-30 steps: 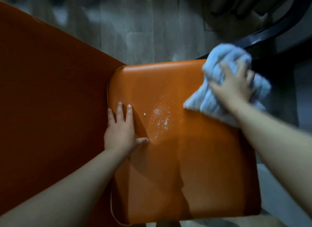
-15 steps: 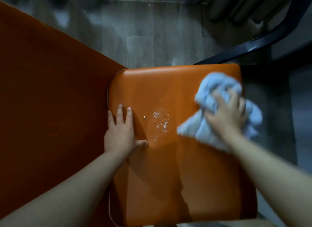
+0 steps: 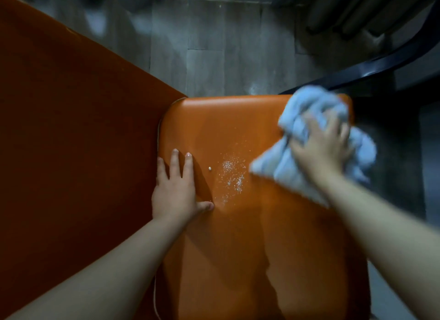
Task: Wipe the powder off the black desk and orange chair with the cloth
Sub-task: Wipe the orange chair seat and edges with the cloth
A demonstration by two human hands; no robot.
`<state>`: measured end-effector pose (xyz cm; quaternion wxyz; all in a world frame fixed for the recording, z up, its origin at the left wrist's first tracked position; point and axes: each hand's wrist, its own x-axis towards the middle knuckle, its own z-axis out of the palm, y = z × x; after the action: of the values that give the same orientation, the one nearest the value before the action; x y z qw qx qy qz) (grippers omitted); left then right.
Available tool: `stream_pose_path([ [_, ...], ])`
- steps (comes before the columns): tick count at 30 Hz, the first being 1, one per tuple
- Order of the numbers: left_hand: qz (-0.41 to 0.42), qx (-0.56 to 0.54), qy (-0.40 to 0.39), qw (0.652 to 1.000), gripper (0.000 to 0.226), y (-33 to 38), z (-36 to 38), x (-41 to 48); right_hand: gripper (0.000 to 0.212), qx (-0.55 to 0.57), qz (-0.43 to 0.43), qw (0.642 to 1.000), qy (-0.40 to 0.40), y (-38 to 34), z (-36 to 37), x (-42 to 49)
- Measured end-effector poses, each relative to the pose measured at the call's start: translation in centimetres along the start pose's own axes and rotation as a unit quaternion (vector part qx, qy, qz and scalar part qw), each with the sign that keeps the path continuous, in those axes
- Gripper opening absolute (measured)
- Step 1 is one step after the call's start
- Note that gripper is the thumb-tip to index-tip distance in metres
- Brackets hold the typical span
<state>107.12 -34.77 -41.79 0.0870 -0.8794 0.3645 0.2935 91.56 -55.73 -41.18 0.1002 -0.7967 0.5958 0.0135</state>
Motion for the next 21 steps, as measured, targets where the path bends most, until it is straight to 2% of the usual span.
stream_pose_path([
  [2, -0.003, -0.003, -0.003, 1.000, 0.128, 0.0, 0.0, 0.0, 0.046, -0.009, -0.094, 0.995, -0.028, 2.0, -0.2, -6.2],
  [4, -0.004, -0.004, -0.012, 1.000, 0.128, 0.0, 0.0, 0.0, 0.049, -0.017, -0.115, 0.993, -0.032, 3.5, -0.5, -6.7],
  [8, 0.008, -0.002, -0.017, 1.000, 0.123, -0.4, 0.1, 0.0, 0.051, 0.011, 0.056, 0.998, 0.010, -0.8, -0.1, 2.0],
  [10, 0.020, -0.006, -0.020, 1.000, 0.114, -0.9, 0.1, -0.3, 0.051, 0.016, 0.065, 0.998, -0.008, -4.7, 0.2, 4.6],
  [12, 0.026, -0.049, -0.016, 0.998, 0.097, -1.6, -0.1, -0.2, 0.051, 0.000, -0.027, 0.999, -0.046, -8.6, 1.0, 3.1],
  [14, 0.018, -0.192, 0.007, 0.981, 0.080, -2.4, -0.4, 0.2, 0.054, 0.003, -0.154, 0.984, -0.085, -12.4, 2.6, -0.9],
  [16, -0.039, -0.362, 0.053, 0.930, 0.074, -3.0, -0.7, 0.2, 0.054, 0.017, -0.301, 0.945, -0.126, -14.9, 3.6, -5.4],
  [18, -0.085, -0.438, 0.087, 0.890, 0.072, -3.3, -0.9, 0.2, 0.052, 0.003, -0.417, 0.897, -0.145, -14.4, 3.7, -5.8],
  [19, -0.093, -0.445, 0.083, 0.887, 0.073, -3.4, -0.8, 0.2, 0.053, -0.018, -0.441, 0.886, -0.143, -13.2, 3.3, -4.3],
  [20, -0.098, -0.445, 0.073, 0.887, 0.074, -3.5, -0.7, 0.2, 0.056, -0.041, -0.423, 0.894, -0.138, -11.5, 2.9, -2.6],
  [21, -0.105, -0.445, 0.065, 0.887, 0.075, -3.5, -0.6, 0.3, 0.058, -0.047, -0.370, 0.919, -0.128, -9.4, 2.4, -0.8],
])
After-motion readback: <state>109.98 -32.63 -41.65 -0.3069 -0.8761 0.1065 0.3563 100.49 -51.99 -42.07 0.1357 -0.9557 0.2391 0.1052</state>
